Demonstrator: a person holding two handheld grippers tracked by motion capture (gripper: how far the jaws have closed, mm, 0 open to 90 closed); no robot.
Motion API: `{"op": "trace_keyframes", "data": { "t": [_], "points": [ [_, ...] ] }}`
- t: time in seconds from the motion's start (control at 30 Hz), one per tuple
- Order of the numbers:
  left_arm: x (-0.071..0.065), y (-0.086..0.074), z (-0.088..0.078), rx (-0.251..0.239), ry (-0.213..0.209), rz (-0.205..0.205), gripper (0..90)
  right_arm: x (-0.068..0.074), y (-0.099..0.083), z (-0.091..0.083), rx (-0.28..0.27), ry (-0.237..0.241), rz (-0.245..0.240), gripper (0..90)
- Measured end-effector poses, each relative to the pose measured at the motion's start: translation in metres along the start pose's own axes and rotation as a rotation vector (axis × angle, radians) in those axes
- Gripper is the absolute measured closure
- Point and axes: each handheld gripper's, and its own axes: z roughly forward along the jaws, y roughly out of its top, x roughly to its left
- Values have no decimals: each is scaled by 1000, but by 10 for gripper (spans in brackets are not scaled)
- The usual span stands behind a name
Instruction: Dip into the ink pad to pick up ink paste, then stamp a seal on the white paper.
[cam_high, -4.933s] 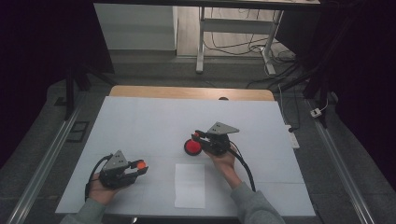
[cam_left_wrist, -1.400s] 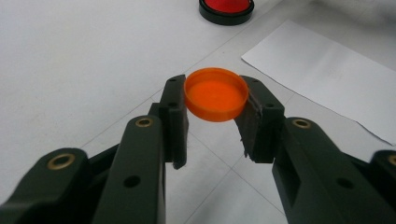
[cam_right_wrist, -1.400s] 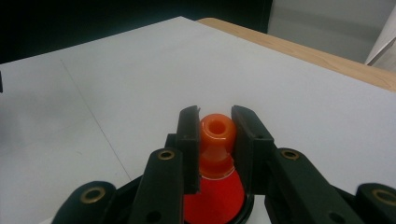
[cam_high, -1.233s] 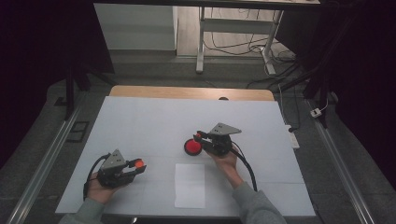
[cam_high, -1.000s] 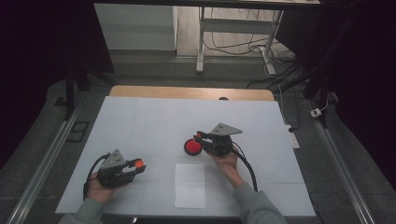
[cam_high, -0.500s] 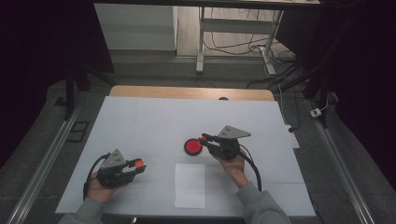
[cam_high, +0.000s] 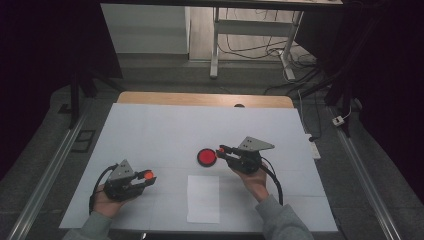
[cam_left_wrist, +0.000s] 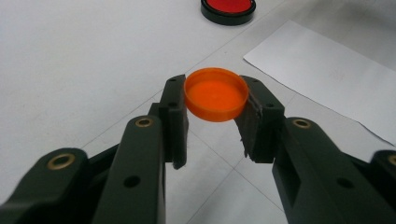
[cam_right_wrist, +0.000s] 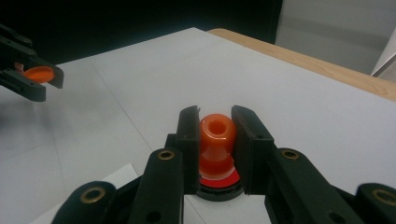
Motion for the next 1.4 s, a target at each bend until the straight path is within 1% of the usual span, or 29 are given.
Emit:
{"op": "trace_keyframes", "data": {
  "t": [0.13,0.43,0.7,0.83,1.17,1.4],
  "points": [
    [0,0,0,-1,0,-3,645,1,0,-3,-2,6,-1,722],
    [0,0,0,-1,2,0,645,2,-1,-10,-5,1,-1,722],
    [1,0,0,-2,2,-1,645,7,-4,-16,6,8,-3,722],
    [1,0,0,-2,1,0,645,9,-5,-19,2,19,3,722],
    [0,0,0,-1,2,2,645,20,-7,-28,5,46,-17,722],
    [0,0,0,0,2,3,645,25,-9,-32,7,62,-20,721]
  ]
}}
